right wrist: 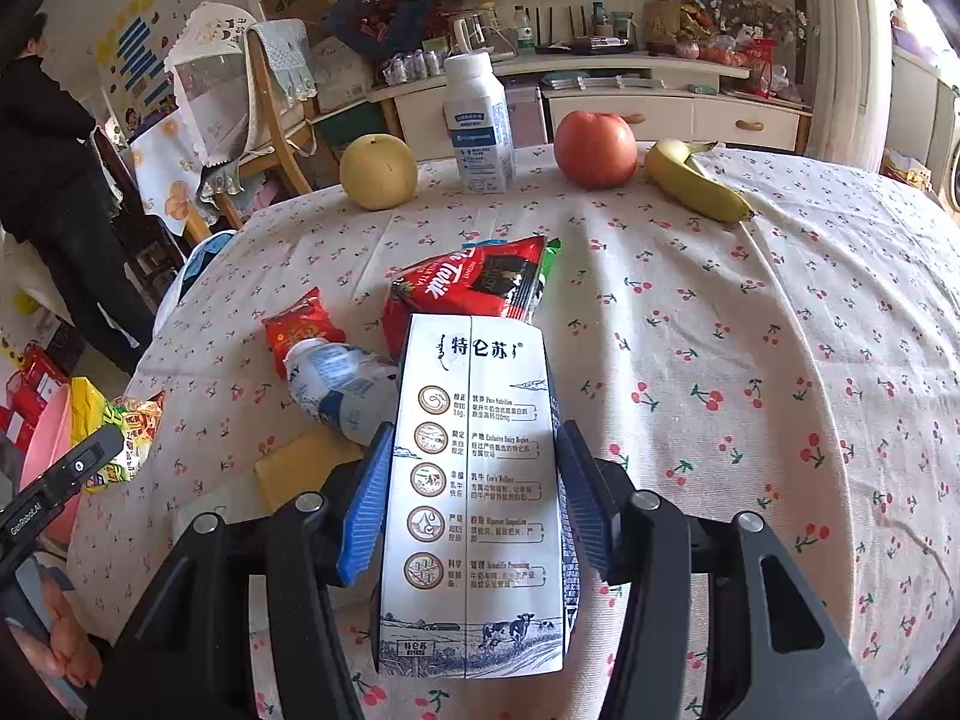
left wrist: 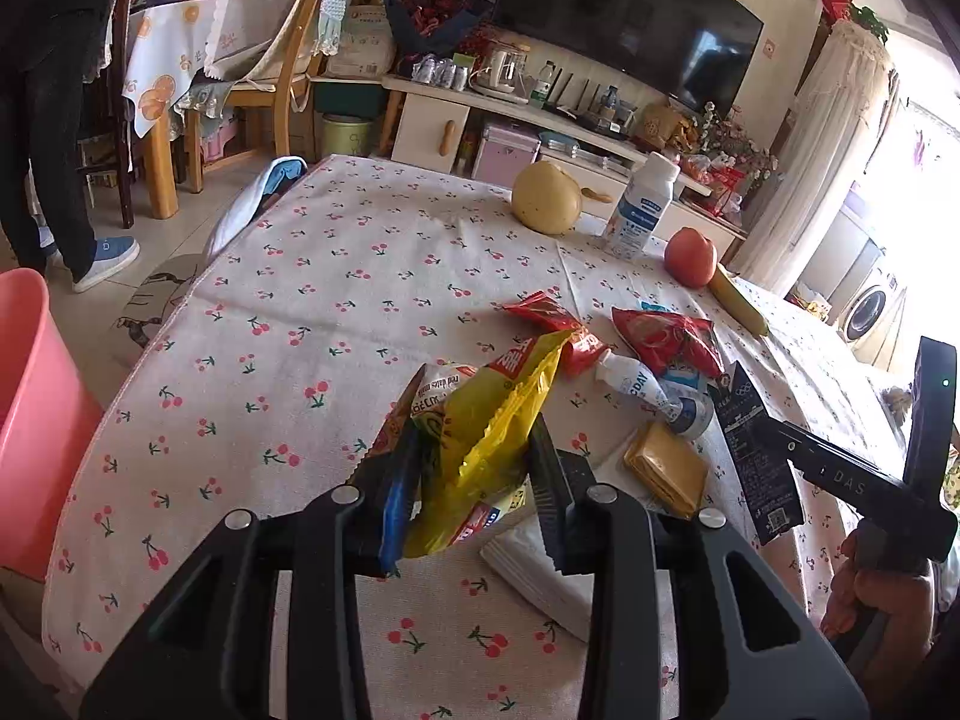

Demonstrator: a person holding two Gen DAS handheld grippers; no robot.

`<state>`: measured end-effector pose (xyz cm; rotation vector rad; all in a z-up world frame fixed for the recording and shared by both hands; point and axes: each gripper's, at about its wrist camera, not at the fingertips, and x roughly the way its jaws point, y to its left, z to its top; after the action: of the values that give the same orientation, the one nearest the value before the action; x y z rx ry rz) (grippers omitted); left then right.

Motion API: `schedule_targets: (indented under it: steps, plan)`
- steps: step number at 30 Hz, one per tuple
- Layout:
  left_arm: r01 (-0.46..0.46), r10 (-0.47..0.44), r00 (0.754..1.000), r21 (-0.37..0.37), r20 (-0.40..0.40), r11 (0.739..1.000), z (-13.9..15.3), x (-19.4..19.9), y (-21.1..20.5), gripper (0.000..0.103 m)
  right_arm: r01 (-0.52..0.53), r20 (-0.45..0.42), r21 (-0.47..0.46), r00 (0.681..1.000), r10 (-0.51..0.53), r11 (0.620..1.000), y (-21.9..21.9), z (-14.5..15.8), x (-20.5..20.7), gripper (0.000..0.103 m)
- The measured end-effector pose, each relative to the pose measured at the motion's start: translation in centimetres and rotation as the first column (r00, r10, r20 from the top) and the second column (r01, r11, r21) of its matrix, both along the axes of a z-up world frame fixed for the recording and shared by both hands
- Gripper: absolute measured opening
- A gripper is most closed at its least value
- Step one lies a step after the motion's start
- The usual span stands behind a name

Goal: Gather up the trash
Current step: 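Carry the milk carton and yellow chip bag over the pink bucket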

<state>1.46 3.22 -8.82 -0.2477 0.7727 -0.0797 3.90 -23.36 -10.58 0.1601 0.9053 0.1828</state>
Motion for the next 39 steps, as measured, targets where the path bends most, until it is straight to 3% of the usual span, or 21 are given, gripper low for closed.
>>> schedule_targets:
  steps: [15,27,33,39]
  plan:
    - [-0.090,0.095,0.993,-0.078,0.064,0.993,2.0,-1.3,5.5,0.037,-0.010,0.097,0.085,0.995,0.002,0.996,2.3,4.1,-1.2,0.055]
    - [-0.215,0.231,0.968,-0.150,0.100,0.965,3.3,-2.8,11.0,0.037,-0.178,0.139,0.172,0.978,0.155,0.969,11.0,7.6,-1.8,0.055]
    - [-0.354,0.373,0.920,-0.156,0.121,0.922,4.1,-4.1,15.3,0.037,-0.297,0.150,0.215,0.952,0.269,0.930,17.8,9.0,-1.5,0.055]
    - [-0.528,0.545,0.831,-0.150,0.107,0.836,4.2,-5.8,20.9,0.037,-0.426,0.152,0.249,0.904,0.399,0.870,25.8,9.8,-1.2,0.055]
